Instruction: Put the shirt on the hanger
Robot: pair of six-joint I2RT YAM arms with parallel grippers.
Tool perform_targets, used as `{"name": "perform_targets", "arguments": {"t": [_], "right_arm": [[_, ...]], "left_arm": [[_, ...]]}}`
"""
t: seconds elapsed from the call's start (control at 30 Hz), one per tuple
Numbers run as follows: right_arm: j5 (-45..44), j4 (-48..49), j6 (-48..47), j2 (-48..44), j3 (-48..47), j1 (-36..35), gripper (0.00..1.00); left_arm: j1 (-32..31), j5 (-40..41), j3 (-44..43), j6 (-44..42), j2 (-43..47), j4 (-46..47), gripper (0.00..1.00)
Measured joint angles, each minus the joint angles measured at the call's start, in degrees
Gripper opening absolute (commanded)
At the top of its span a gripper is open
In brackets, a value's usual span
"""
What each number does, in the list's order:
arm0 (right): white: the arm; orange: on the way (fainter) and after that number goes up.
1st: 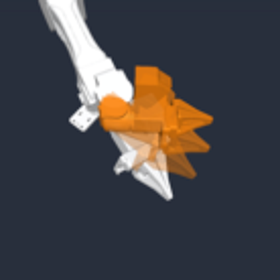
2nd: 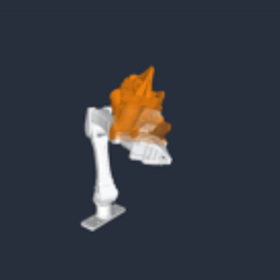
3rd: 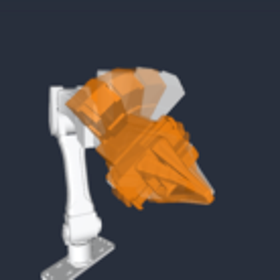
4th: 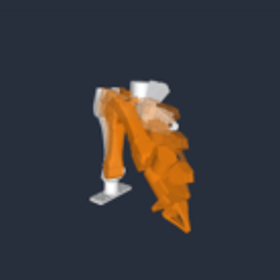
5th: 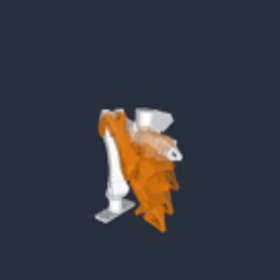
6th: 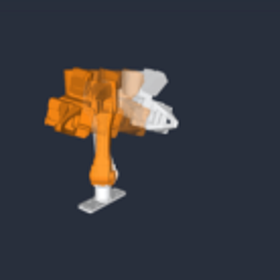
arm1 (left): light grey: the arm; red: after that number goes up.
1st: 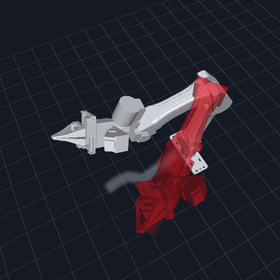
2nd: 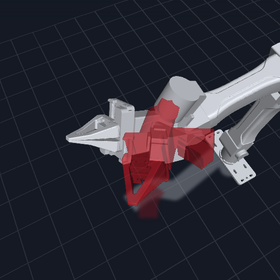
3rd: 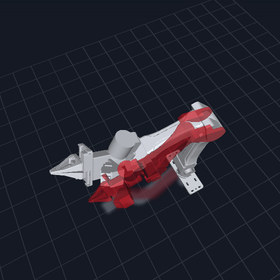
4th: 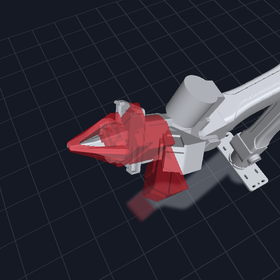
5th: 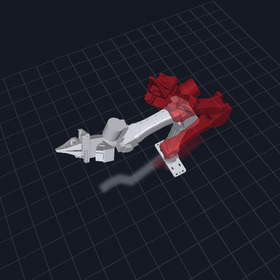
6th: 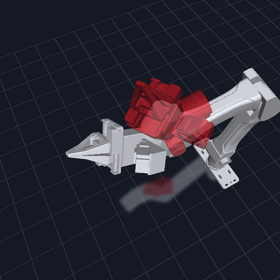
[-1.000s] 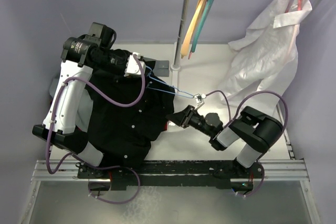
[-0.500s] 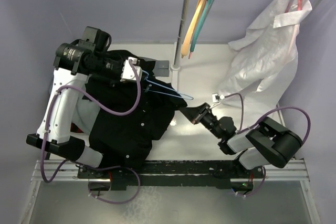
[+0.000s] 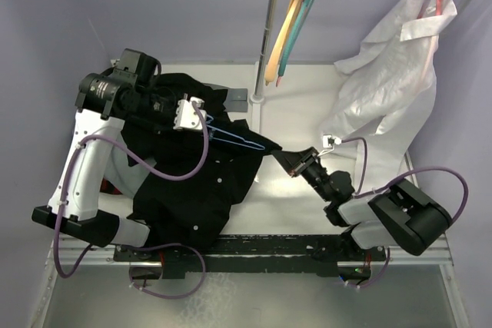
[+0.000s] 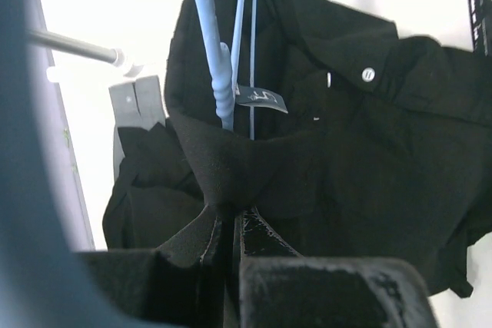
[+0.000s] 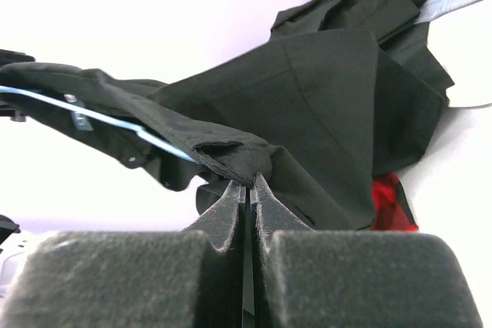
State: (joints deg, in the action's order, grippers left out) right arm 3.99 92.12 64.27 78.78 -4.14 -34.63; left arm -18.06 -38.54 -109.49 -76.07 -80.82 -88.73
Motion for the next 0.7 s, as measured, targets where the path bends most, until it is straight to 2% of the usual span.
{"name": "perform_targets", "arguments": {"t": [0.27,0.5,0.7], "right_arm": [[0.2,-1.8,-0.9,-7.9,-0.7,0.2,0.00],[0.6,-16.3,-3.0,-20.2,-6.6,-0.1,0.00],[0.5,-21.8,-4.1,-19.1,-13.2,-5.6,0.00]], "left_arm": [[0.0,6.9,6.5,2.0,1.4,7.8,0.00],[-2.4,11.6,11.1,8.2,2.0,17.2,0.00],[-4.8,10.3,11.9,15.9,1.6,22.4,0.00]]}}
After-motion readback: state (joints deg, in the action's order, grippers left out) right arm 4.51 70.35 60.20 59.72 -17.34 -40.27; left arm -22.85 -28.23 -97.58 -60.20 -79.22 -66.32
